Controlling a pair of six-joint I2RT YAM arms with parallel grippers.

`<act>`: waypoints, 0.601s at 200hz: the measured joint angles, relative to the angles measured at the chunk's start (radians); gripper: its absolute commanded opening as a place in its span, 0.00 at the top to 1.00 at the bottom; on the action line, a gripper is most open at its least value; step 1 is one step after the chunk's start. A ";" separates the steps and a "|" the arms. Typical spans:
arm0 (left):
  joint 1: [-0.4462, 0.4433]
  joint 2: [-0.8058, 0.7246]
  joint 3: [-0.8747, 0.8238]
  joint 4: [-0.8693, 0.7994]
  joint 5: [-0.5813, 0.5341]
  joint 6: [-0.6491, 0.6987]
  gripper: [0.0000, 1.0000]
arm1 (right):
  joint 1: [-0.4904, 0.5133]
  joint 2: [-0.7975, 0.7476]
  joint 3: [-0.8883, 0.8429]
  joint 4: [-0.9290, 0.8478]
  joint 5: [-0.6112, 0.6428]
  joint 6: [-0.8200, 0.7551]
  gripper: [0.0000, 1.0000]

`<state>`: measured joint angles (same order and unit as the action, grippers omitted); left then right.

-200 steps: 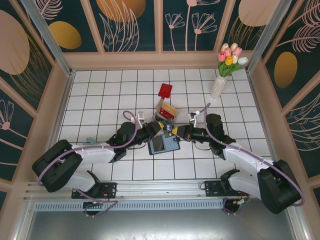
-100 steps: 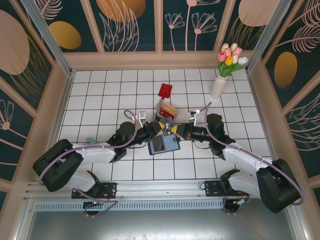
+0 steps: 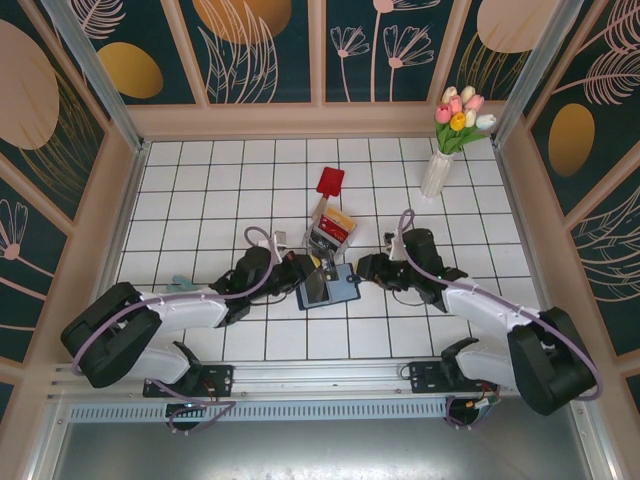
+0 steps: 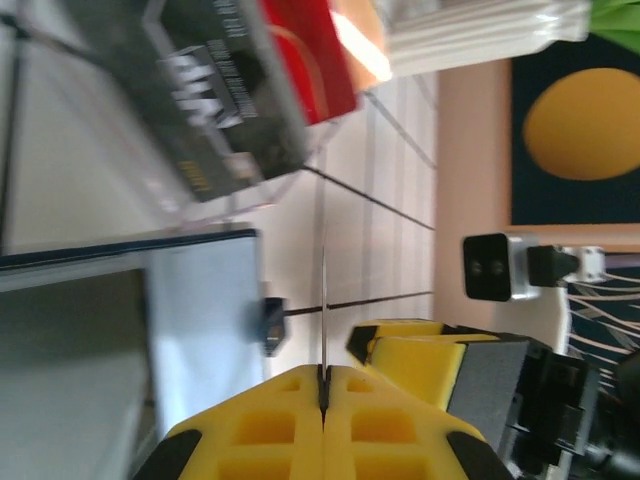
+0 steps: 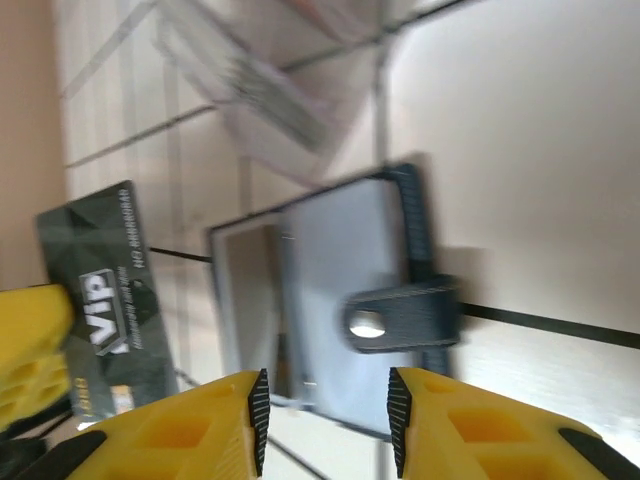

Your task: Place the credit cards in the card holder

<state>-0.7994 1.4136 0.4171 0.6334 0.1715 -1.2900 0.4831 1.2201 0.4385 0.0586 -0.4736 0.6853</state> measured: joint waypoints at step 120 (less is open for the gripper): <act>-0.065 0.106 0.090 -0.218 -0.155 0.087 1.00 | 0.000 0.138 0.000 0.013 0.061 -0.071 0.60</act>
<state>-0.8642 1.5192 0.5072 0.4152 0.0162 -1.2034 0.4835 1.3579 0.4385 0.0711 -0.4122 0.6140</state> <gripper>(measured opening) 0.067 0.396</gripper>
